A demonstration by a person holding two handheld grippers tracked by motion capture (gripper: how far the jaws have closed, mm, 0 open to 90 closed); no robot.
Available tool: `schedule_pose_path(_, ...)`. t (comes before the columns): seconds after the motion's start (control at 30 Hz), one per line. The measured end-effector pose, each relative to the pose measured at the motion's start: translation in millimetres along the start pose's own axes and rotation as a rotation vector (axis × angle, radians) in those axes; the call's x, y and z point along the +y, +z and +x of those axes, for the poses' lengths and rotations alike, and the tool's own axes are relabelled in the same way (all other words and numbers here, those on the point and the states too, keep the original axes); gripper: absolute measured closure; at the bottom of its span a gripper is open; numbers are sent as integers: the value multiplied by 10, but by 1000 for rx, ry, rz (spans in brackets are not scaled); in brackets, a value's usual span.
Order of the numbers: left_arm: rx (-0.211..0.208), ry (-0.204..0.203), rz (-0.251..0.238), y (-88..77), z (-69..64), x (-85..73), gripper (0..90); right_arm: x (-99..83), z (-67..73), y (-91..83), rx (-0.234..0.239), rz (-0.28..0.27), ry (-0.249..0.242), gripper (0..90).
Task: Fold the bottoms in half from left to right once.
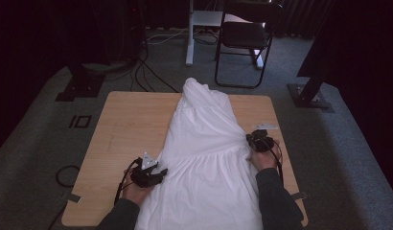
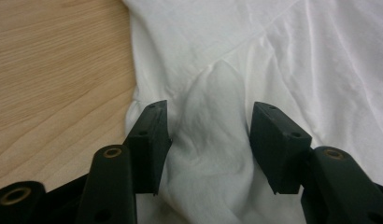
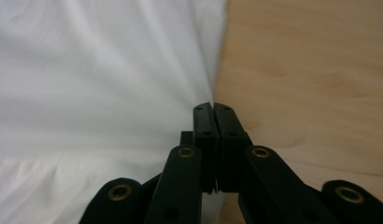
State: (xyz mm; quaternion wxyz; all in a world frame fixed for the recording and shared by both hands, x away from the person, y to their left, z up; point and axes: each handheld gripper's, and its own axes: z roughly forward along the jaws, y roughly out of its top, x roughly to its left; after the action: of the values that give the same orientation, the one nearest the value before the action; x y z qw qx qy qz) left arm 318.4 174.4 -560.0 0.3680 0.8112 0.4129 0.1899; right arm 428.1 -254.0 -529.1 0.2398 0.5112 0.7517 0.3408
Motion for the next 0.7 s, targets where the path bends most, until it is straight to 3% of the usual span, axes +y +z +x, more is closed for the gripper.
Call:
schedule_pose_path(0.1,-12,4,8,-17,3,-4,491,-61,24,104,20,33,6,879)
schedule_pose_path(0.17,-20,-21,29,-39,33,28,482,-87,35,160,28,61,3,873)
schedule_pose_path(0.27,-1,-37,-36,-99,113,159,453,-129,44,207,27,74,-4,865)
schedule_pose_path(0.37,9,-27,-71,-74,186,428,430,-123,45,210,26,78,7,864)
schedule_pose_path(0.43,21,-27,-52,57,242,613,431,-108,44,214,26,87,7,863)
schedule_pose_path(0.47,21,-27,-52,57,242,613,435,-102,40,217,28,90,12,863)
schedule_pose_path(0.57,41,-33,12,412,336,816,447,-106,33,217,30,88,22,864)
schedule_pose_path(0.6,53,-43,44,586,357,855,451,-110,30,217,32,86,24,864)
schedule_pose_path(0.63,53,-43,44,586,357,855,468,-110,30,217,32,86,24,864)
schedule_pose_path(0.7,93,-23,96,730,354,826,509,-120,21,216,39,79,29,866)
